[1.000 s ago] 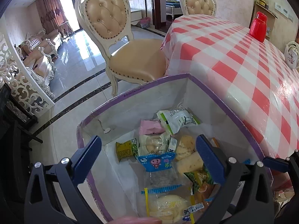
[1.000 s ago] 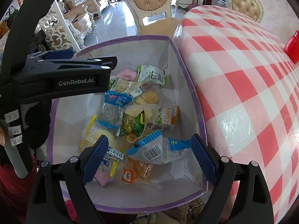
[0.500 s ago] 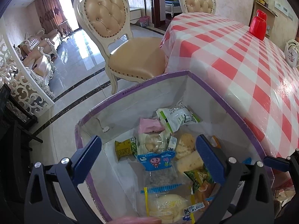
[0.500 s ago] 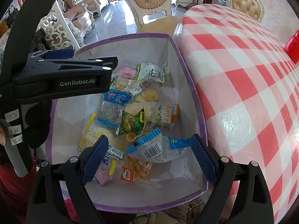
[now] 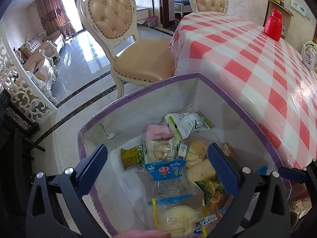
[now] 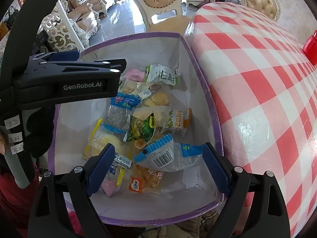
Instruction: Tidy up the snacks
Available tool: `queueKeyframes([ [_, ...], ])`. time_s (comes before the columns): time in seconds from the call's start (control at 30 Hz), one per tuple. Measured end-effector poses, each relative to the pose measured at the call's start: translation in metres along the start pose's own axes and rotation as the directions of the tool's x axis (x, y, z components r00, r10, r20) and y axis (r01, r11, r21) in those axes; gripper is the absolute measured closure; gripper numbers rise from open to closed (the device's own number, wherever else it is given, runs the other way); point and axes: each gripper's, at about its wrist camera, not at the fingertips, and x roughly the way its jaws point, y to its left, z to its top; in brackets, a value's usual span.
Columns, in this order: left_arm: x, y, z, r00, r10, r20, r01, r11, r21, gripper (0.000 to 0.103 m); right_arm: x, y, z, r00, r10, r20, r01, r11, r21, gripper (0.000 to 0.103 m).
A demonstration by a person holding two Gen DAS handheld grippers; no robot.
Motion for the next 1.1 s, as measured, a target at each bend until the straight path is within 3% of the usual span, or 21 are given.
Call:
queueKeyframes([
  [1.1,0.0080,-0.0020,-0.0008,0.999,-0.018,-0.030,0.018,1.000,0.009,0.002,0.0049,-0.0009,-0.0026,1.000,0.004,-0.003,-0.004,1.000,0.010,0.016],
])
